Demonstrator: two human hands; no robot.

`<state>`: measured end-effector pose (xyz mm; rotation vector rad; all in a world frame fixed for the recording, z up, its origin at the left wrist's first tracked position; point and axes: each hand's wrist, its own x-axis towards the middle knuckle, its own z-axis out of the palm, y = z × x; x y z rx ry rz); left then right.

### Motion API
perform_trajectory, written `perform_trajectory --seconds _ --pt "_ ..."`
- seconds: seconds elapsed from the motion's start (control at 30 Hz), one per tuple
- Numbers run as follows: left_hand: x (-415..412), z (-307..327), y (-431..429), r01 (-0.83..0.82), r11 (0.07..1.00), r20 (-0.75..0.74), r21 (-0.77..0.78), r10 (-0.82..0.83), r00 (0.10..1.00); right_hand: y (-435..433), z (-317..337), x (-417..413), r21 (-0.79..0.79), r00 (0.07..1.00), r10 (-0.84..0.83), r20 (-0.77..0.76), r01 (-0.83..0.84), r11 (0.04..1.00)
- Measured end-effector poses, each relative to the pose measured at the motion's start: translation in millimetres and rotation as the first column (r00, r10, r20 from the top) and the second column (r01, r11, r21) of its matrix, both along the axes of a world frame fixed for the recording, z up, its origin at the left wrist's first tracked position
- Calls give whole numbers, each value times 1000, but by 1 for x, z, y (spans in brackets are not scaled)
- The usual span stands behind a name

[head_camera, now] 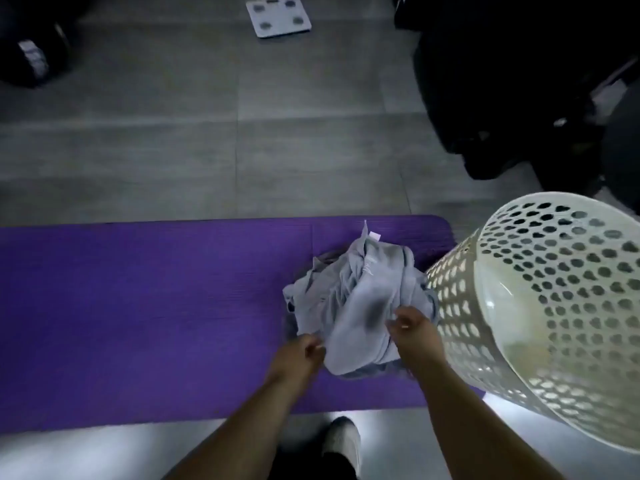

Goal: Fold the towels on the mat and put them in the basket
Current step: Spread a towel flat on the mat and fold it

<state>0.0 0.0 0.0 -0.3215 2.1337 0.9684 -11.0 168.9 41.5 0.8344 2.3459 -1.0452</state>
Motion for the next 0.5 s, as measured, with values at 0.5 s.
perform_trajectory --seconds 0.5 --pt "-25 -54 51 -127 975 81 184 113 990 46 -80 -38 3 992 -119 -44 119 993"
